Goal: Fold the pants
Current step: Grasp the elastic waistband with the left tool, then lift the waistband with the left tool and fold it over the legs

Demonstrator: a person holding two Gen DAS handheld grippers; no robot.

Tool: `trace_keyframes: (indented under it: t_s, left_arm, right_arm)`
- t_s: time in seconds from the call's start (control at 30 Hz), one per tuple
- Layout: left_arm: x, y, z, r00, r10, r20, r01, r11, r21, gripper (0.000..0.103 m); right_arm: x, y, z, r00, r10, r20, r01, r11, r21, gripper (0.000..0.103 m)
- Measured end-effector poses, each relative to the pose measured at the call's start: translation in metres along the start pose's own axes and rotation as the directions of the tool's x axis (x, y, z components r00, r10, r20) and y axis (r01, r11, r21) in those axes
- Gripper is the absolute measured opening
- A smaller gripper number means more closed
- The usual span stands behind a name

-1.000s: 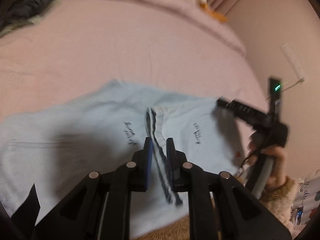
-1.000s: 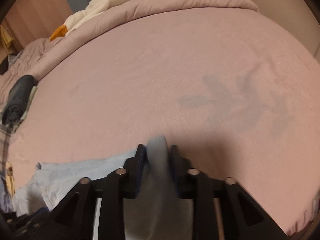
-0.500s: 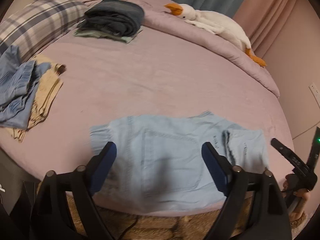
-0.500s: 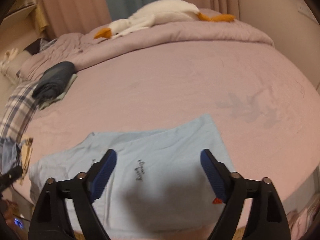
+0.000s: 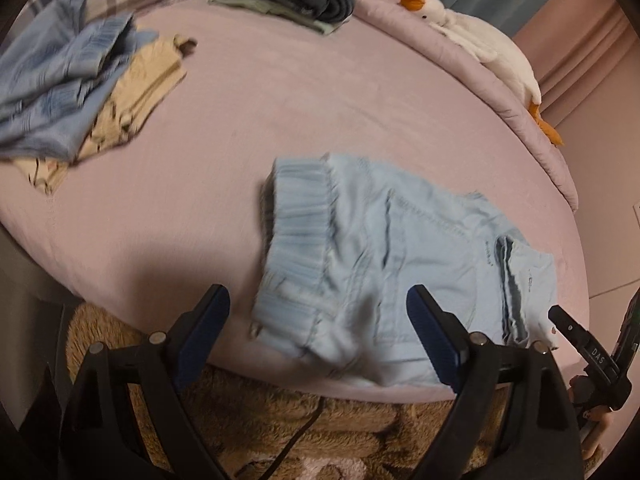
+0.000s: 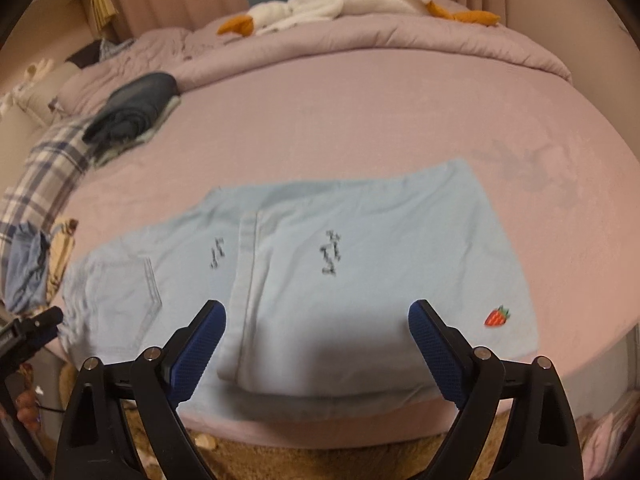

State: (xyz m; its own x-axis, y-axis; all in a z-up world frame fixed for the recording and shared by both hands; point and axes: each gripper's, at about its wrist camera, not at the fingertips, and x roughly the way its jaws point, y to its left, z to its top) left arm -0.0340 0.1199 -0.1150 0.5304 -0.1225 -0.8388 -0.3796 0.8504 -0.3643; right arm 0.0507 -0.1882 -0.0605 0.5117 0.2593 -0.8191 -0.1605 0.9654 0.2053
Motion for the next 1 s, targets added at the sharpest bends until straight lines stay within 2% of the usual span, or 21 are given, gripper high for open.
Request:
trace_keyframes:
  t_s: [0.1,0.2,0.27,0.3,0.4,0.47,0.6,0.63,0.7,0.77,0.83,0.9,1.0]
  left_arm:
    - [0.005,0.012,-0.005,0.999,-0.030,-0.024,0.029,0.999,-0.039,0.090]
    - [0.011,0.020,-0.010,0.992,-0.116,-0.054,0.111,0.990,-0.091,0.089]
    - [0.019,0.023,-0.013,0.981,-0.171,-0.086,0.160,0.979,-0.124,0.084]
    - [0.020,0.024,-0.014,0.981,-0.171,-0.092,0.158,0.978,-0.137,0.080]
    - [0.021,0.023,-0.012,0.981,-0.181,-0.072,0.171,0.976,-0.134,0.078]
    - [0.023,0.022,-0.011,0.981,-0.184,-0.059,0.173,0.974,-0.147,0.073]
    - [0.026,0.024,-0.009,0.984,-0.172,-0.047,0.164,0.977,-0.138,0.050]
    - [0.026,0.029,-0.008,0.983,-0.177,-0.042,0.168,0.972,-0.163,0.041]
    - [0.026,0.035,-0.007,0.972,-0.229,-0.044,0.215,0.953,-0.213,0.032]
    - [0.015,0.025,-0.004,0.980,-0.197,-0.026,0.189,0.965,-0.180,0.029]
    - [-0.004,0.005,0.001,0.987,-0.159,0.025,0.161,0.980,-0.113,0.026]
    - [-0.027,-0.023,0.008,0.977,-0.196,0.080,0.197,0.980,-0.011,0.025]
    - [-0.053,-0.067,0.021,0.949,-0.296,0.105,0.284,0.951,0.118,0.023]
  right_arm:
    - [-0.001,0.007,0.001,1.000,0.001,-0.001,-0.001,1.000,-0.005,0.092]
    - [-0.003,0.013,0.003,1.000,-0.004,0.010,0.004,1.000,-0.014,0.092]
    - [-0.004,0.015,0.004,1.000,0.000,0.015,0.000,1.000,-0.017,0.092]
    - [-0.004,0.015,0.004,1.000,0.004,0.016,-0.003,1.000,-0.014,0.092]
    - [-0.001,0.016,0.003,1.000,0.012,0.011,-0.012,1.000,-0.002,0.092]
    - [0.000,0.018,0.002,1.000,0.018,0.010,-0.018,1.000,0.000,0.092]
    - [0.004,0.018,0.001,1.000,0.028,0.003,-0.028,0.999,0.015,0.092]
    - [0.005,0.018,0.000,0.999,0.037,-0.001,-0.037,0.999,0.021,0.092]
    - [0.006,0.018,0.000,0.999,0.044,-0.006,-0.044,0.999,0.028,0.092]
    - [0.006,0.016,0.000,0.999,0.040,-0.006,-0.040,0.999,0.035,0.092]
    - [0.001,0.014,0.000,1.000,0.029,0.010,-0.029,0.999,0.037,0.092]
    - [-0.004,0.010,0.001,0.999,0.021,0.027,-0.022,0.999,0.040,0.092]
    - [-0.011,-0.003,0.001,0.998,0.012,0.054,-0.015,0.998,0.064,0.092]
